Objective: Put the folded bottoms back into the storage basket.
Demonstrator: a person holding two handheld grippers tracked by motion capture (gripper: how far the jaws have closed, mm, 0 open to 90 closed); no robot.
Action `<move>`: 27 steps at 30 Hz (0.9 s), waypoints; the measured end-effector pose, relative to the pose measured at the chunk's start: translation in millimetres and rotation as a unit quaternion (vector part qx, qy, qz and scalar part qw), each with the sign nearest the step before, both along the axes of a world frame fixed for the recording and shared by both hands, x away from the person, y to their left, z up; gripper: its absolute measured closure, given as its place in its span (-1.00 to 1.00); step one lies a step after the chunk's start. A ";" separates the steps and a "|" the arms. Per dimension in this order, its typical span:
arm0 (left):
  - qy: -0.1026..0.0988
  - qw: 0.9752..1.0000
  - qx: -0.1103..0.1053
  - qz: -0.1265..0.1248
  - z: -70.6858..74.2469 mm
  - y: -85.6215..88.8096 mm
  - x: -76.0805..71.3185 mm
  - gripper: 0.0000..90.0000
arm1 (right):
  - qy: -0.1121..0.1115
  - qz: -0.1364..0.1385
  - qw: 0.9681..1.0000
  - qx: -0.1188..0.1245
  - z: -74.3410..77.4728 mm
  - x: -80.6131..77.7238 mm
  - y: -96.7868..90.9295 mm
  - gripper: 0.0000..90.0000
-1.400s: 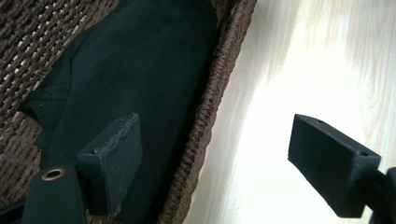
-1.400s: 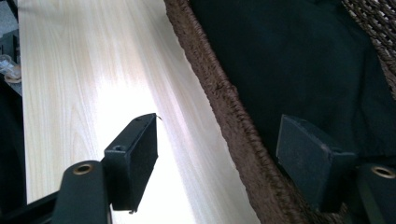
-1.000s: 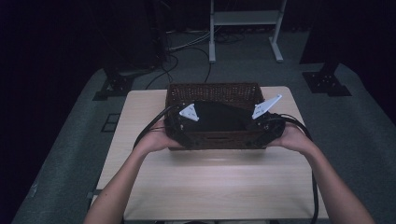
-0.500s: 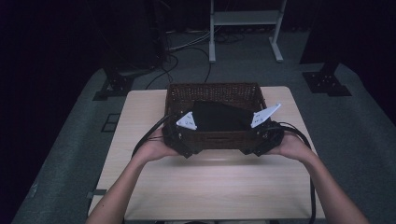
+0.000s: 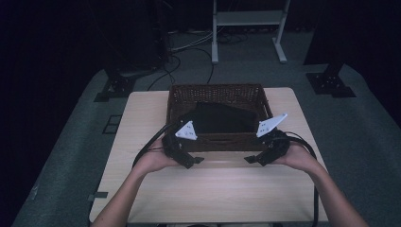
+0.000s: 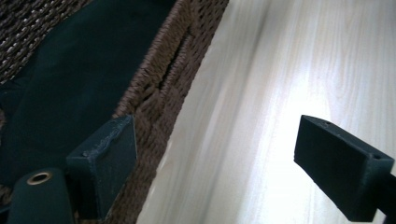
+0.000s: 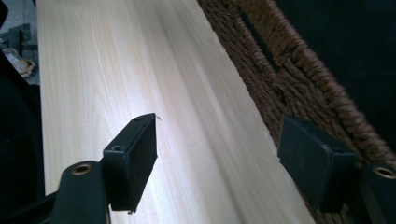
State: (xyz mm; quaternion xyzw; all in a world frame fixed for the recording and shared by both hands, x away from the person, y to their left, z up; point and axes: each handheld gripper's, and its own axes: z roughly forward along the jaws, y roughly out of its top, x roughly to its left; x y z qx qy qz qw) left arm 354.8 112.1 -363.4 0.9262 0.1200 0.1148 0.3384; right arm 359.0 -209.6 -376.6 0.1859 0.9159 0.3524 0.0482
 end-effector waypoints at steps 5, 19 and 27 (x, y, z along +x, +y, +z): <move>0.000 1.000 -0.003 0.005 -4.2 3.5 -6.6 -0.76 | 0.000 0.001 1.000 0.004 -4.0 -7.4 -0.9 -0.39; 0.005 1.000 -0.009 0.016 -17.2 15.1 -17.1 -0.77 | 0.004 -0.011 1.000 0.015 -18.9 -20.6 -6.7 -0.39; 0.002 1.000 0.002 0.011 -26.9 16.1 -27.8 -0.78 | 0.000 -0.013 1.000 0.018 -24.7 -27.4 -7.6 -0.39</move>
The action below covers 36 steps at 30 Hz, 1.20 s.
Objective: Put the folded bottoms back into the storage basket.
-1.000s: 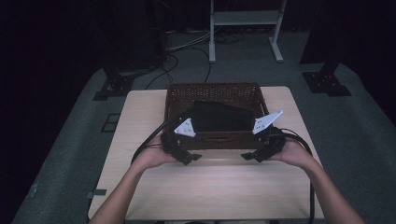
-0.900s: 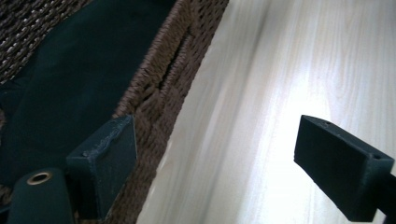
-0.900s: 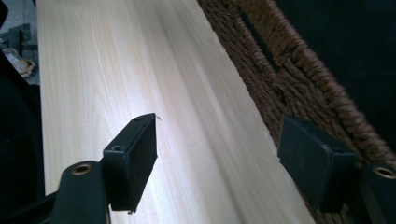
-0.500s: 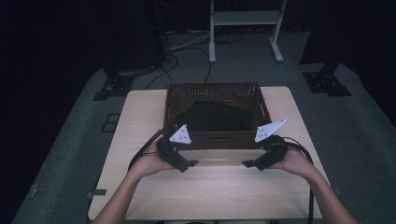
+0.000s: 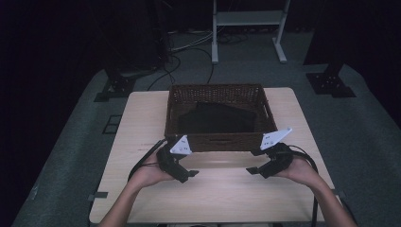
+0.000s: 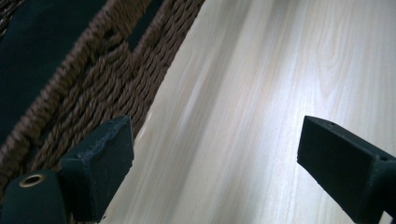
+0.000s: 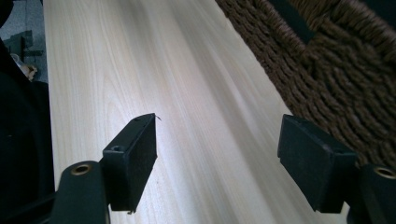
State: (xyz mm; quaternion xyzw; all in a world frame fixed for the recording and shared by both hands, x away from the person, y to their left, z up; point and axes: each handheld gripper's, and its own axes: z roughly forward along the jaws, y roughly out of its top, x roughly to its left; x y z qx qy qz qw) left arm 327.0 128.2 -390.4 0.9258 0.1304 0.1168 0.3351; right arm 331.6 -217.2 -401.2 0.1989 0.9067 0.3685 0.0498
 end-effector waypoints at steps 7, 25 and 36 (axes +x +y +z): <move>0.005 1.000 -0.003 0.004 -7.1 3.7 -7.8 -0.78 | 0.007 -0.004 1.000 0.003 -11.1 -7.4 -2.9 -0.39; 0.006 1.000 -0.018 0.024 -22.7 16.5 -26.4 -0.79 | 0.007 -0.016 1.000 0.013 -27.8 -24.2 -10.0 -0.41; 0.009 0.999 -0.023 0.029 -32.3 19.2 -34.2 -0.80 | 0.008 -0.029 0.999 0.019 -38.4 -35.5 -19.3 -0.43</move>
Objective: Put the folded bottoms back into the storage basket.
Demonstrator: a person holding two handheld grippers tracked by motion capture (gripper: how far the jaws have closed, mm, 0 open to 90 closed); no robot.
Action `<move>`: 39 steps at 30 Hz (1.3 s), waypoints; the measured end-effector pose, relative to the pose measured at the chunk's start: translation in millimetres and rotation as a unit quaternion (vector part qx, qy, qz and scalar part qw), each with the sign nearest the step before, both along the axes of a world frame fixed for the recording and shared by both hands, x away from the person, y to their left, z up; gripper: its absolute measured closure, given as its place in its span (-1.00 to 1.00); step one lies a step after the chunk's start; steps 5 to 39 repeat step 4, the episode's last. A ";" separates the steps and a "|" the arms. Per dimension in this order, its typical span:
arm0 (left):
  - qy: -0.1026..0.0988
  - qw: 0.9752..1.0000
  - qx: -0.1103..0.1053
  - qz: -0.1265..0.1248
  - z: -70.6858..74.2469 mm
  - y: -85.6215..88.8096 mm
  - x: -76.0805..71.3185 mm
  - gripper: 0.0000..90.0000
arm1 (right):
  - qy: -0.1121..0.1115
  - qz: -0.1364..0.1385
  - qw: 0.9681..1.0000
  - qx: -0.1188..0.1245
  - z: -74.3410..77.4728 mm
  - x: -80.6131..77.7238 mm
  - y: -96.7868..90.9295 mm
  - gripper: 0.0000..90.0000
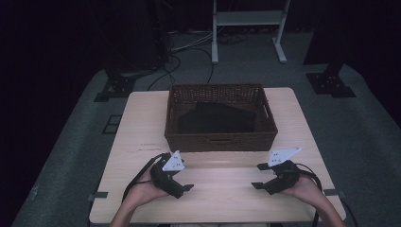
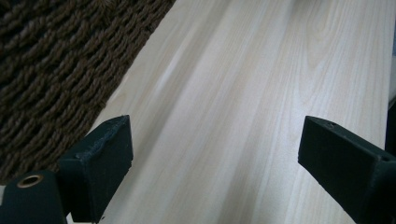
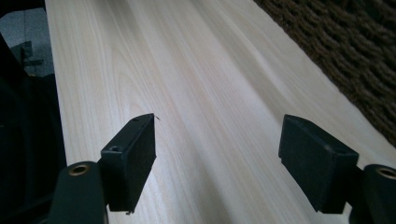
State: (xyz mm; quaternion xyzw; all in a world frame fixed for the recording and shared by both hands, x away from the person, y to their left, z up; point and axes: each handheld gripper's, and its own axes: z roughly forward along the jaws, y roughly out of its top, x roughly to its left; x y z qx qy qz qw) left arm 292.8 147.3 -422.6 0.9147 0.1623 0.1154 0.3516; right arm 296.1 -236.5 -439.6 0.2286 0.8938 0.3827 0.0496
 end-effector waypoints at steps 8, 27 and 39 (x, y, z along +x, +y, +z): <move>0.000 1.000 0.002 0.001 -3.3 0.5 -3.3 -0.80 | -0.002 -0.003 1.000 0.005 -2.8 -3.3 -2.2 -0.43; 0.000 1.000 0.002 0.001 -3.3 0.5 -3.3 -0.80 | -0.002 -0.003 1.000 0.005 -2.8 -3.3 -2.2 -0.43; 0.000 1.000 0.002 0.001 -3.3 0.5 -3.3 -0.80 | -0.002 -0.003 1.000 0.005 -2.8 -3.3 -2.2 -0.43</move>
